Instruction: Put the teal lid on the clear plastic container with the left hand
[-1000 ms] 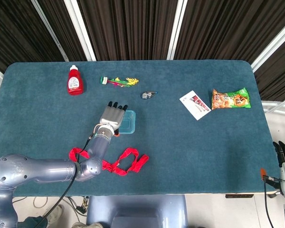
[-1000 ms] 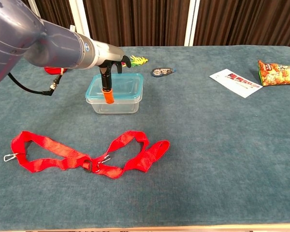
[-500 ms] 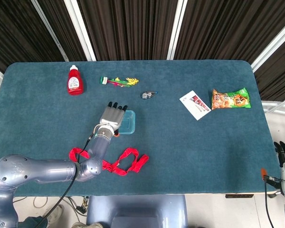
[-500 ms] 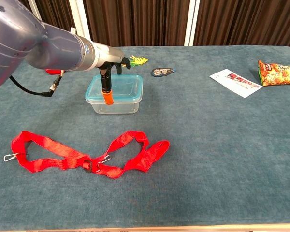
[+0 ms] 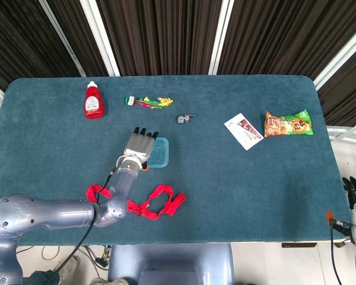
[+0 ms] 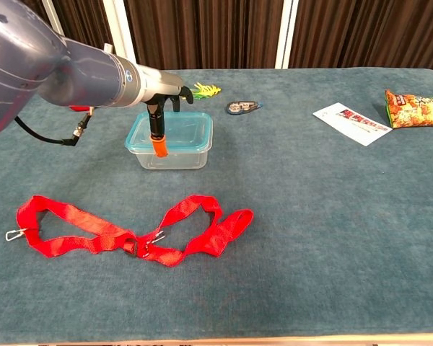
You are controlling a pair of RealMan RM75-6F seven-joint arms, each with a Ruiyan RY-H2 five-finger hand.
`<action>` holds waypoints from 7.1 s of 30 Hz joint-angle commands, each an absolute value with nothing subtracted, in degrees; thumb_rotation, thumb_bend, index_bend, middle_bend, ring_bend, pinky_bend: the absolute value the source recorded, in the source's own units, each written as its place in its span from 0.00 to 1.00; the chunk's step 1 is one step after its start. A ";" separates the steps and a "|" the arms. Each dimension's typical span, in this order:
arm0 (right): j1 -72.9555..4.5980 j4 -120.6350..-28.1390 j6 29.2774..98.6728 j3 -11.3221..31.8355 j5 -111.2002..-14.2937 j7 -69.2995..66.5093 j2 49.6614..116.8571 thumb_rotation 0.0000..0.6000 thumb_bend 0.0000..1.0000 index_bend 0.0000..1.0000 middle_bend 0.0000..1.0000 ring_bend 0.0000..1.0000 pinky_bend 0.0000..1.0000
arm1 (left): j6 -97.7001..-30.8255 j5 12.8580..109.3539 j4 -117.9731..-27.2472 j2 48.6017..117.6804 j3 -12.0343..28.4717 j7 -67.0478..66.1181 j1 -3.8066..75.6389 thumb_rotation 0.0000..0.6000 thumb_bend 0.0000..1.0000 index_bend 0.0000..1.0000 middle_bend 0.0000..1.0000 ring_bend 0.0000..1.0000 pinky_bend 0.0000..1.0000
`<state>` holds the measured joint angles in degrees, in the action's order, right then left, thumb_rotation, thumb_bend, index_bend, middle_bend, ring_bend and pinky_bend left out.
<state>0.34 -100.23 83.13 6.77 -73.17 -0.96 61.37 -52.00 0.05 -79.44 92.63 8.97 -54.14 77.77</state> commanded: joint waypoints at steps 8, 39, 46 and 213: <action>0.37 -100.32 83.01 6.83 -72.77 -0.85 61.33 1.00 0.39 0.06 0.04 0.02 0.00 | -51.86 0.27 -79.13 93.12 9.14 -54.60 77.38 1.00 0.18 0.07 0.38 0.03 0.00; 0.35 -100.62 82.68 6.91 -72.18 -0.64 61.18 1.00 0.39 0.06 0.04 0.02 0.00 | -53.11 0.57 -78.63 94.66 10.59 -55.87 76.82 1.00 0.17 0.07 0.36 0.03 0.00; 0.36 -100.73 82.65 6.91 -72.09 -0.61 61.15 1.00 0.39 0.06 0.04 0.02 0.00 | -52.95 0.42 -78.63 94.73 10.80 -56.36 76.71 1.00 0.15 0.06 0.31 0.03 0.00; 0.60 -102.35 82.01 7.72 -68.21 0.80 61.08 1.00 0.39 0.06 0.04 0.02 0.00 | -39.61 39.41 -56.04 104.12 10.94 -37.62 70.13 1.00 0.49 0.62 0.50 0.32 0.27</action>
<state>0.60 -102.35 82.01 7.72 -68.20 0.79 61.08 -39.42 39.34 -55.81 104.27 10.90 -37.55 70.14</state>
